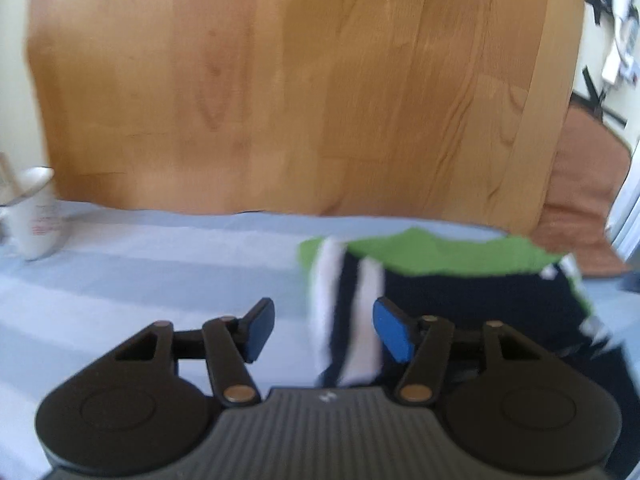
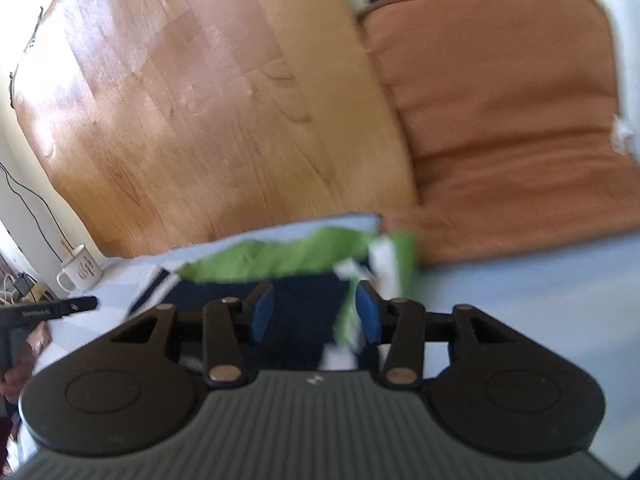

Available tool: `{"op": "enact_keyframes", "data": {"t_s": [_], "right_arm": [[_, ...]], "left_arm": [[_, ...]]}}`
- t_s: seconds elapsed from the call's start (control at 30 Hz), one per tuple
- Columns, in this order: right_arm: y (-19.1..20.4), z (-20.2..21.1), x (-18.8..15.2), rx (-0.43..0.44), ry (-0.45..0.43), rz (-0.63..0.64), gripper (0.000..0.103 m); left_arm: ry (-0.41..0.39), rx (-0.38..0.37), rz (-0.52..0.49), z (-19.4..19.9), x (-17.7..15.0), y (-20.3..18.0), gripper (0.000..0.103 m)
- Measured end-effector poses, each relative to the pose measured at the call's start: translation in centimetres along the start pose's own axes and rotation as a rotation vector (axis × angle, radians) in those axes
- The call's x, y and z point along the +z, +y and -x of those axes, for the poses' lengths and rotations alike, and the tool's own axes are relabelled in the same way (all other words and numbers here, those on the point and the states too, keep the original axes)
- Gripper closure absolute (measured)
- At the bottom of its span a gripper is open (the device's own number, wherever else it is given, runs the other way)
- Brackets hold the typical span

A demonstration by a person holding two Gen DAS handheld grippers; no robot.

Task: Fold small clothes

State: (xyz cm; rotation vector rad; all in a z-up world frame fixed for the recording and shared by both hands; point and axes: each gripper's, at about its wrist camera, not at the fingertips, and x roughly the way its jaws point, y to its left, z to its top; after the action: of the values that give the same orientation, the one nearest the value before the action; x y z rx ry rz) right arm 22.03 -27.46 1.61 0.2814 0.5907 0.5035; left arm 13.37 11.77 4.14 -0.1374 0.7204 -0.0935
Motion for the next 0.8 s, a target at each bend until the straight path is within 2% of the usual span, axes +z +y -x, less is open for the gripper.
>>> {"op": "enact_keyframes", "data": {"t_s": [0.1, 0.23, 0.33, 0.43, 0.5, 0.53, 0.57, 0.6, 0.63, 0.67, 0.7, 0.73, 0.8], "right_arm": [[1.1, -4.7, 2.8, 0.013, 0.042, -0.011, 0.045], [1.9, -11.6, 5.5, -0.037, 0.131, 0.012, 0.040], [2.4, -15.9, 6.2, -0.061, 0.198, 0.074, 0.034], [1.6, -18.6, 6.1, -0.082, 0.274, 0.109, 0.030], [1.2, -19.9, 5.7, -0.101, 0.324, 0.124, 0.030], [1.0, -20.3, 5.5, -0.094, 0.346, 0.128, 0.030], [0.8, -20.5, 5.3, -0.080, 0.361, 0.129, 0.028], [0.8, -20.2, 5.1, -0.057, 0.352, 0.137, 0.031], [0.8, -20.1, 5.0, -0.022, 0.358, 0.137, 0.048], [1.0, -19.7, 4.7, 0.017, 0.361, 0.136, 0.061], [1.2, -19.2, 4.6, 0.024, 0.347, 0.150, 0.082], [1.4, -18.6, 4.4, 0.036, 0.332, 0.162, 0.088], [1.7, -17.0, 4.4, 0.065, 0.282, 0.145, 0.089]], "left_arm": [[0.031, -0.042, 0.040, -3.4, 1.7, -1.5, 0.051], [0.052, -0.012, 0.007, -8.3, 4.5, -3.5, 0.052], [0.043, 0.000, -0.062, -11.6, 6.5, -4.9, 0.048], [0.097, -0.014, -0.120, -15.2, 7.1, -6.1, 0.041], [0.149, 0.000, -0.146, -17.6, 6.8, -6.7, 0.029], [0.166, 0.007, -0.144, -18.4, 6.6, -6.8, 0.029], [0.182, 0.001, -0.136, -19.2, 6.4, -6.9, 0.033], [0.194, -0.017, -0.126, -19.7, 6.2, -7.1, 0.043], [0.177, -0.038, -0.122, -19.6, 5.8, -7.1, 0.052], [0.166, -0.076, -0.138, -19.2, 5.5, -7.4, 0.079], [0.157, -0.094, -0.156, -18.6, 5.2, -7.8, 0.087], [0.146, -0.069, -0.174, -18.2, 5.0, -8.1, 0.089], [0.126, -0.063, -0.164, -17.2, 4.8, -8.1, 0.090]]}}
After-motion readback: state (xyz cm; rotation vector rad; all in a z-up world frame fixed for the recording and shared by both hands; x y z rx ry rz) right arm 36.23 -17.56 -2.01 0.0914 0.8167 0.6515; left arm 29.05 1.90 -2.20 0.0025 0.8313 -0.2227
